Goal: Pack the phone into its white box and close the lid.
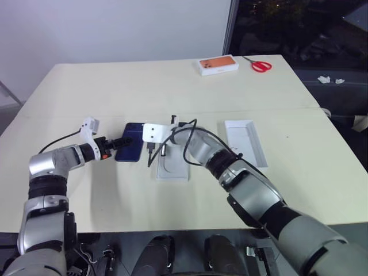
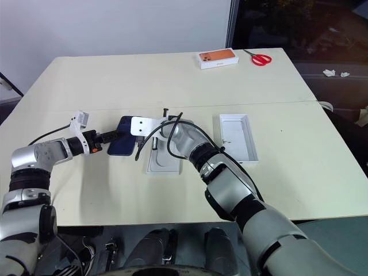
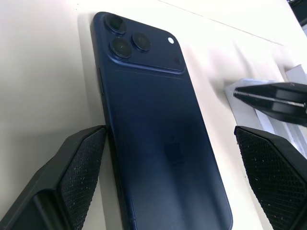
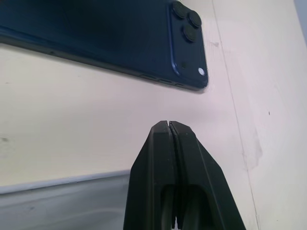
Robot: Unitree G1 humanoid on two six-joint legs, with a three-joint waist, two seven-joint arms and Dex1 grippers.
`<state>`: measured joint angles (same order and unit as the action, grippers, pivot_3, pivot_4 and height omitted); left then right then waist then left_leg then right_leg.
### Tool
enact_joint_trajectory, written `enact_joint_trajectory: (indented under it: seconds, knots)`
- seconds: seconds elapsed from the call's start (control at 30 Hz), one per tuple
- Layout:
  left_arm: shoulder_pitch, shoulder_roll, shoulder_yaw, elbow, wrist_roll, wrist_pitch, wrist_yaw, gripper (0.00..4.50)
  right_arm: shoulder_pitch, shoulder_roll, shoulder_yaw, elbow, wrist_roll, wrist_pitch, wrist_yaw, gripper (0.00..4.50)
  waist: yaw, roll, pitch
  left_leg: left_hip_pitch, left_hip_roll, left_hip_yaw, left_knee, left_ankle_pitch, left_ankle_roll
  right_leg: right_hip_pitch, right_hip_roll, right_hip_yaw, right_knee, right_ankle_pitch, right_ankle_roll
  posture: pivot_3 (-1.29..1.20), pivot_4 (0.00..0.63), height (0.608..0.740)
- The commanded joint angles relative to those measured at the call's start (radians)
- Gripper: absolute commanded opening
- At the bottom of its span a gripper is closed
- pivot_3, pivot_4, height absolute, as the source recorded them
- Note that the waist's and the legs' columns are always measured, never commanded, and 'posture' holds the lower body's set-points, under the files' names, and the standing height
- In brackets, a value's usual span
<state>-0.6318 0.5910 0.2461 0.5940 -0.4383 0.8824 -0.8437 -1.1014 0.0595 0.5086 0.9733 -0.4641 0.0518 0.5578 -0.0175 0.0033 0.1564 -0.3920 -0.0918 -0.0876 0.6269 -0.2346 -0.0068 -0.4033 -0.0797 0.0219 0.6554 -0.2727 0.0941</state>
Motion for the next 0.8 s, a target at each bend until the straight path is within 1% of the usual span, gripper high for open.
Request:
enact_joint_trajectory:
  seconds: [0.03,0.17,0.33,0.47,0.6,0.7,0.8]
  knots:
    - [0.052,-0.054,-0.087,0.030,0.040,0.046,0.021,4.50,0.006,0.044,0.015,-0.037,0.006,0.020,0.030,0.05,0.002,0.000,0.000,0.000,0.000,0.000,0.000,0.000,0.000,0.000,0.000,0.000,0.000,0.000,0.000,0.00,0.150,0.740]
    - [0.076,-0.083,-0.092,-0.004,0.038,0.066,0.027,4.50,-0.002,0.078,0.019,-0.008,-0.001,0.047,0.040,0.05,0.007,0.000,0.000,0.000,-0.001,0.000,0.000,0.000,0.000,0.000,-0.001,0.000,0.000,0.000,0.000,0.00,0.150,0.740]
    - [0.094,-0.114,-0.093,-0.053,0.019,0.099,0.044,4.50,0.001,0.084,0.040,0.007,-0.021,0.082,0.051,0.05,0.007,0.002,-0.002,0.000,-0.001,0.000,0.000,0.000,0.000,0.001,-0.001,0.000,0.000,0.000,0.000,0.00,0.150,0.740]
    - [0.116,-0.153,-0.095,-0.102,-0.006,0.141,0.061,4.50,0.000,0.075,0.053,0.006,-0.036,0.071,0.042,0.05,0.007,0.003,-0.004,0.001,-0.001,-0.001,0.000,0.000,0.001,0.002,-0.001,0.000,-0.001,0.000,0.000,0.00,0.150,0.740]
    - [0.115,-0.201,-0.037,-0.151,-0.072,0.228,0.083,4.50,0.002,0.069,0.054,0.007,-0.040,0.063,0.038,0.05,0.008,0.005,-0.006,0.002,-0.001,-0.001,0.000,-0.001,0.001,0.004,-0.002,-0.001,-0.002,0.000,0.000,0.00,0.150,0.740]
    - [0.103,-0.201,0.001,-0.173,-0.101,0.274,0.085,4.50,0.006,0.066,0.055,0.006,-0.042,0.060,0.037,0.05,0.009,0.005,-0.006,0.002,-0.001,-0.002,0.000,-0.001,0.001,0.005,-0.002,-0.002,-0.003,0.000,0.000,0.00,0.150,0.740]
    - [0.097,-0.184,0.012,-0.157,-0.091,0.261,0.101,4.50,0.007,0.064,0.056,0.007,-0.045,0.054,0.032,0.05,0.006,0.005,-0.006,0.002,-0.001,-0.002,0.000,-0.001,0.001,0.005,-0.001,-0.002,-0.004,0.000,0.000,0.00,0.150,0.740]
